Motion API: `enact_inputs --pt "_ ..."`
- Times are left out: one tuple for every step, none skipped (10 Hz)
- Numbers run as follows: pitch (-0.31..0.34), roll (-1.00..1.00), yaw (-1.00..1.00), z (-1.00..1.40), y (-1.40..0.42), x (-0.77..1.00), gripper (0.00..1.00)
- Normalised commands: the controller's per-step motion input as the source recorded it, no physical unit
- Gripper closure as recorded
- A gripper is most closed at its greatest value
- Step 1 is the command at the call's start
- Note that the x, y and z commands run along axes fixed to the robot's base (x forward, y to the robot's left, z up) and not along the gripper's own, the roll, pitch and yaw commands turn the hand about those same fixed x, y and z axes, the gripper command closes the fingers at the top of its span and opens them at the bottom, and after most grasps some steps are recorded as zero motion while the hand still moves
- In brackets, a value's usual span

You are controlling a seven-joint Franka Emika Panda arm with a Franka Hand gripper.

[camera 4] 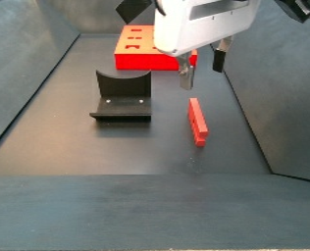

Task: Pick up the double-square object. Move up. Rotate the double-square object. Place the double-square object on the fixture. Regrasp the double-square object. Move to above the board. Insert the double-square object.
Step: Rotate the double-square object.

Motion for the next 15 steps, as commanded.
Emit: enact_inputs --pt "-0.008 0.00 1.00 -0.03 0.00 0.05 0.00" --pt "-0.008 0.00 1.00 -0.03 0.00 0.05 0.00" --pt "-0.009 0.00 1.00 -0.03 0.00 0.05 0.00" --pt "-0.009 0.00 1.00 -0.03 0.00 0.05 0.00" --pt "-0.009 0.00 1.00 -0.03 0.00 0.05 0.00" --pt "-0.010 0.00 1.00 -0.03 0.00 0.05 0.00" --pt "-0.010 0.00 1.00 -0.03 0.00 0.05 0.00" --pt "-0.010 0.00 1.00 -0.03 0.00 0.05 0.00" --pt "-0.011 0.00 1.00 -0.03 0.00 0.05 0.00" --pt "-0.011 0.00 1.00 -0.03 0.00 0.05 0.00" --pt "-0.012 0.00 1.00 -0.03 0.00 0.05 0.00" --pt "-0.012 0.00 1.00 -0.03 0.00 0.05 0.00" --pt "-0.013 0.00 1.00 -0.03 0.00 0.05 0.00" --pt "-0.013 0.00 1.00 -0.03 0.00 0.05 0.00" --pt "-0.014 0.00 1.00 -0.03 0.00 0.05 0.00"
